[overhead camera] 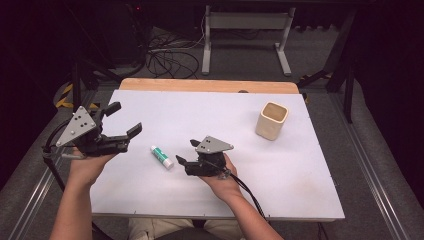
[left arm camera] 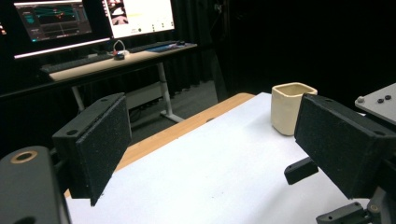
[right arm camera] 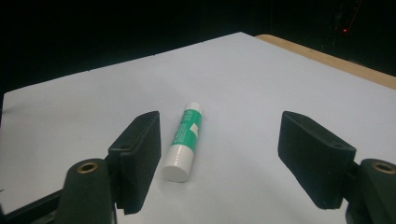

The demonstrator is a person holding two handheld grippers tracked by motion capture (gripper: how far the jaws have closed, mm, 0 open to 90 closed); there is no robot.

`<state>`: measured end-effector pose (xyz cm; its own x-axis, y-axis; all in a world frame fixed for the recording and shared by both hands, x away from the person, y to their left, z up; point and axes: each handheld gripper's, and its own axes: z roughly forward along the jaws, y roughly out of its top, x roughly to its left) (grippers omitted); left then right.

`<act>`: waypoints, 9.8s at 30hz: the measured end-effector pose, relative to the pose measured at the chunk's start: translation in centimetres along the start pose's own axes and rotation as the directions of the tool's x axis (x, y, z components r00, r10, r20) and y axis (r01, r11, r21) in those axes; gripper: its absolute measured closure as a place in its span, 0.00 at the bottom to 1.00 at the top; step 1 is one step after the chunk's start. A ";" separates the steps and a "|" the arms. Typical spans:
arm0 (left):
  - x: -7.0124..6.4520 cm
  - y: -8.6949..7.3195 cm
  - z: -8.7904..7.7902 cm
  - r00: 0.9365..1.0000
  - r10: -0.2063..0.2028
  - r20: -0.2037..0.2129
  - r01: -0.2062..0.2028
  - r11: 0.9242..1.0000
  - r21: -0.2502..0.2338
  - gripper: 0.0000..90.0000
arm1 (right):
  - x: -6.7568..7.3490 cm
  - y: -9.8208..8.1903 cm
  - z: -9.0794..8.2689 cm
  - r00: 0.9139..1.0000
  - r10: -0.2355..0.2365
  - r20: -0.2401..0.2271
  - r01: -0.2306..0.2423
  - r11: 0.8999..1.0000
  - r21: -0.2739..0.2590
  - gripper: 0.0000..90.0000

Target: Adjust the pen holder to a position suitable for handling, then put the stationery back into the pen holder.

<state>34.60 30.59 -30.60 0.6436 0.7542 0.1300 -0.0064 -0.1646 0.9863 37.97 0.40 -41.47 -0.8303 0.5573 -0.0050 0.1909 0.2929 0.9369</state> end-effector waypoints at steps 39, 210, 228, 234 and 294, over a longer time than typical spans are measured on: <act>0.0 0.0 -0.1 1.000 0.001 -0.011 -0.001 1.000 -0.004 0.13 | 1.6 -1.5 5.1 0.999 0.018 -0.037 -0.014 0.993 0.116 0.40; -4.6 -8.5 7.0 0.828 0.510 0.233 -0.560 0.774 0.296 0.68 | 0.1 4.2 1.2 0.995 0.062 -0.081 -0.056 0.996 0.074 0.73; -4.8 -8.5 7.1 0.815 0.518 0.258 -0.577 0.763 0.290 0.73 | 0.0 4.2 1.1 0.994 0.070 -0.089 -0.064 0.995 0.073 0.73; -4.7 -8.4 7.1 0.831 0.494 0.256 -0.553 0.784 0.281 0.73 | -0.3 4.2 1.0 0.989 0.097 -0.110 -0.091 0.994 0.059 0.71; -7.3 -2.4 11.2 0.960 0.168 0.226 -0.189 0.979 0.074 0.73 | -11.0 2.0 -13.9 0.992 0.121 0.045 -0.106 0.963 -0.247 0.13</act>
<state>38.46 18.38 -35.08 0.7894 0.5526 0.2674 -0.0711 -0.3503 0.9339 40.23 -15.91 -34.69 -0.7766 0.6231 0.0927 0.1430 0.0311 0.9892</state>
